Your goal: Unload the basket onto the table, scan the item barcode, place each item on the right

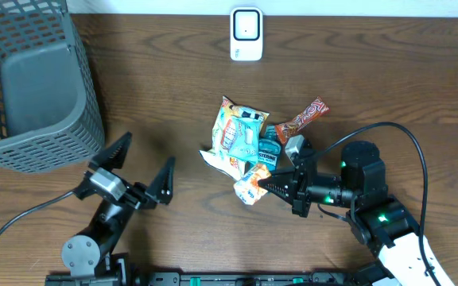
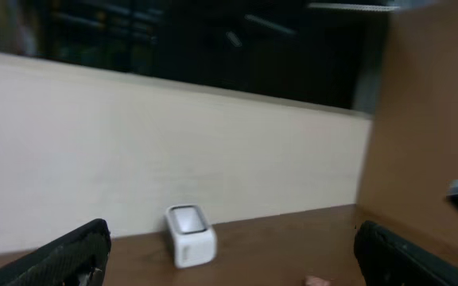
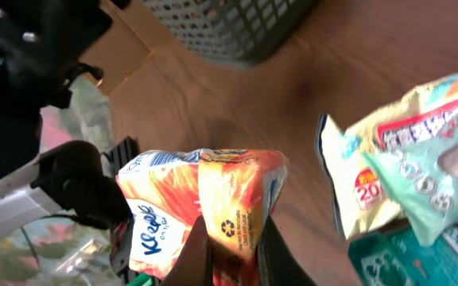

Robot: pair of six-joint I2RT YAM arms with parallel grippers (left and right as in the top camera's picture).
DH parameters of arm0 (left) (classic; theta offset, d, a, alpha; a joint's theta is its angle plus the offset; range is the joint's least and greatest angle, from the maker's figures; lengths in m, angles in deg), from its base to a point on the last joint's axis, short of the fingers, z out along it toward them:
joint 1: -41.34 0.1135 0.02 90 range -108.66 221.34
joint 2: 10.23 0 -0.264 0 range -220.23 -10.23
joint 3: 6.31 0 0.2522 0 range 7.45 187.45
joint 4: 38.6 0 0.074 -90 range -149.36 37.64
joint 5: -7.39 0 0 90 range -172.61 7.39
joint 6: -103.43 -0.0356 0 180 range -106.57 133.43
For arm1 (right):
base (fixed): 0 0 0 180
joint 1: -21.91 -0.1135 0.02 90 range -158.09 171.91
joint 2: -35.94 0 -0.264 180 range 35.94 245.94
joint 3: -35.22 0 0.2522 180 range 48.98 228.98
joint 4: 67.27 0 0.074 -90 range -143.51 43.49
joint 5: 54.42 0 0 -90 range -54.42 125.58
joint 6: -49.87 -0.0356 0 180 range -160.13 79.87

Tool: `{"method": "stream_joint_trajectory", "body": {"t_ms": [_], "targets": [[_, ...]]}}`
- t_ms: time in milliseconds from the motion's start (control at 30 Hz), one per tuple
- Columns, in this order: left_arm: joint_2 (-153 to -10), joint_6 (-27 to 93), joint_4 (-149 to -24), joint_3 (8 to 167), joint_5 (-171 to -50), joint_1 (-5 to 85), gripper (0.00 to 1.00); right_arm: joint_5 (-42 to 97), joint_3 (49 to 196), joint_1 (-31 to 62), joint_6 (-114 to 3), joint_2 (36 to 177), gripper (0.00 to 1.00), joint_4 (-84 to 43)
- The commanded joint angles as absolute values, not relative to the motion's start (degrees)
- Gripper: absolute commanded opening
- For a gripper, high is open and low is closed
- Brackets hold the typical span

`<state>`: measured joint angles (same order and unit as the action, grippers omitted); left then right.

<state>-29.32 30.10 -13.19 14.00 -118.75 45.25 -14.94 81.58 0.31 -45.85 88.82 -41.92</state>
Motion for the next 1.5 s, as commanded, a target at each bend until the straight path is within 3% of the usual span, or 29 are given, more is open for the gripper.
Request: {"method": "stream_joint_trajectory", "body": {"t_ms": [0,300,467,800,1033,1233,1467], "targets": [[-26.0,30.0,-12.8,14.6,-119.7,43.3,0.98,-15.3,82.0,0.6,-46.3,88.8,0.01,-41.1],[-15.4,30.0,-13.5,14.4,-119.7,43.3,0.98,-15.3,82.0,0.6,-46.4,88.8,0.02,-39.1],[-10.7,30.0,-23.1,14.4,-119.7,43.3,0.98,-15.3,82.0,0.6,-50.8,88.8,0.02,-37.4],[-10.3,27.4,-24.7,14.4,-120.7,43.3,0.98,-15.3,82.0,0.6,-52.3,88.8,0.04,-36.9],[-10.5,27.4,-43.3,14.4,-120.5,43.3,0.98,-15.3,82.0,0.5,-58.9,88.8,0.02,-35.2],[-10.5,27.4,-50.8,14.4,-119.8,43.3,0.98,-12.6,82.0,0.5,-69.7,88.8,0.02,-35.5],[-10.5,27.4,-60.9,14.4,-108.7,43.3,0.98,-4.4,82.0,0.5,-84.3,88.8,0.02,-35.2]]}}
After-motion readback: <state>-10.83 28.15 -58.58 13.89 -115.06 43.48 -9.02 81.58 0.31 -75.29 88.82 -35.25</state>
